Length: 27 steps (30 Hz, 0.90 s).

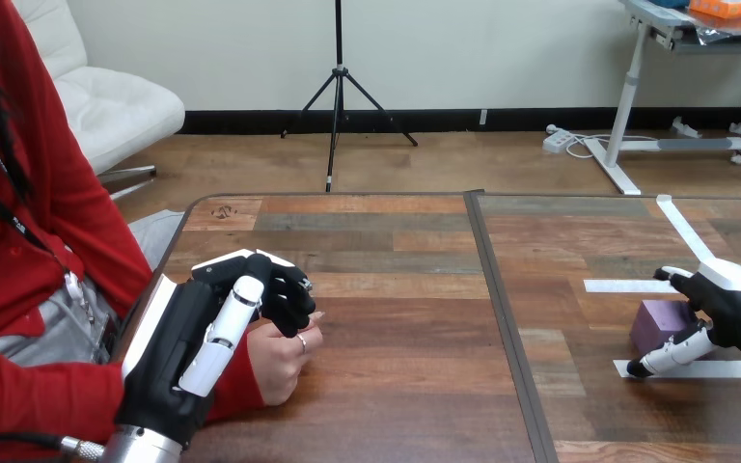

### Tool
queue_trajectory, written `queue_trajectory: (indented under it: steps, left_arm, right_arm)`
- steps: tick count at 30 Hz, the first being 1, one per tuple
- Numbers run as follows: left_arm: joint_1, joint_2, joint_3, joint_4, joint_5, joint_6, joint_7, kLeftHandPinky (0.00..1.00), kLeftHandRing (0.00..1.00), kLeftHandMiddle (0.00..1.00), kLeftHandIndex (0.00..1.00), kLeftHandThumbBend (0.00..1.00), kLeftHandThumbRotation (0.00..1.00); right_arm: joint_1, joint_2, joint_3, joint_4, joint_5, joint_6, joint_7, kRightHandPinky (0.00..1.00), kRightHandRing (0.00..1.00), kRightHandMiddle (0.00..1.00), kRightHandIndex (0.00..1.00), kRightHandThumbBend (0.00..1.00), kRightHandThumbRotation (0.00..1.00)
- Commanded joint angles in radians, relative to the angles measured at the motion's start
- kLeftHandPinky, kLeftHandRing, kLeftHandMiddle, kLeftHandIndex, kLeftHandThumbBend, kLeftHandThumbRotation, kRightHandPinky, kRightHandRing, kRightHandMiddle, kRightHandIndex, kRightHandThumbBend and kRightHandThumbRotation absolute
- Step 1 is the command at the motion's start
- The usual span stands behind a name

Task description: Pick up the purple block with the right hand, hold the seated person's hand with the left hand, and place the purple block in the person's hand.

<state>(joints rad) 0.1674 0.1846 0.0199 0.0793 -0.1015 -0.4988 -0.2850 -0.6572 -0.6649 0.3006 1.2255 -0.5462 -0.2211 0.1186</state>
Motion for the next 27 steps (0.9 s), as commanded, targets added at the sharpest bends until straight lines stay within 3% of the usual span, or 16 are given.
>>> queue_trajectory:
  steps: [1, 5, 20, 27]
  left_arm:
    - [-0.051, 0.009, 0.01, -0.042, 0.003, -0.026, 0.0, 0.4, 0.45, 0.48, 0.47, 0.29, 0.89]
    - [-0.051, 0.01, 0.011, -0.04, 0.006, -0.03, 0.0, 0.4, 0.45, 0.48, 0.47, 0.29, 0.9]
    - [-0.042, 0.012, 0.012, -0.046, -0.001, -0.028, -0.003, 0.39, 0.44, 0.47, 0.47, 0.29, 0.9]
    - [-0.042, 0.012, 0.014, -0.042, 0.01, -0.04, 0.003, 0.39, 0.44, 0.47, 0.47, 0.29, 0.91]
  right_arm:
    - [-0.106, 0.014, -0.014, -0.01, 0.021, -0.022, -0.004, 0.69, 0.89, 0.95, 0.95, 0.72, 0.25]
    - [-0.109, 0.016, -0.005, -0.012, 0.012, -0.027, -0.005, 0.71, 0.9, 0.95, 0.95, 0.68, 0.28]
    - [-0.11, 0.034, -0.001, -0.003, 0.01, -0.022, -0.021, 0.75, 0.88, 0.9, 0.9, 0.58, 0.2]
    - [-0.105, 0.042, -0.009, 0.004, 0.018, -0.03, -0.041, 0.75, 0.82, 0.84, 0.83, 0.55, 0.07]
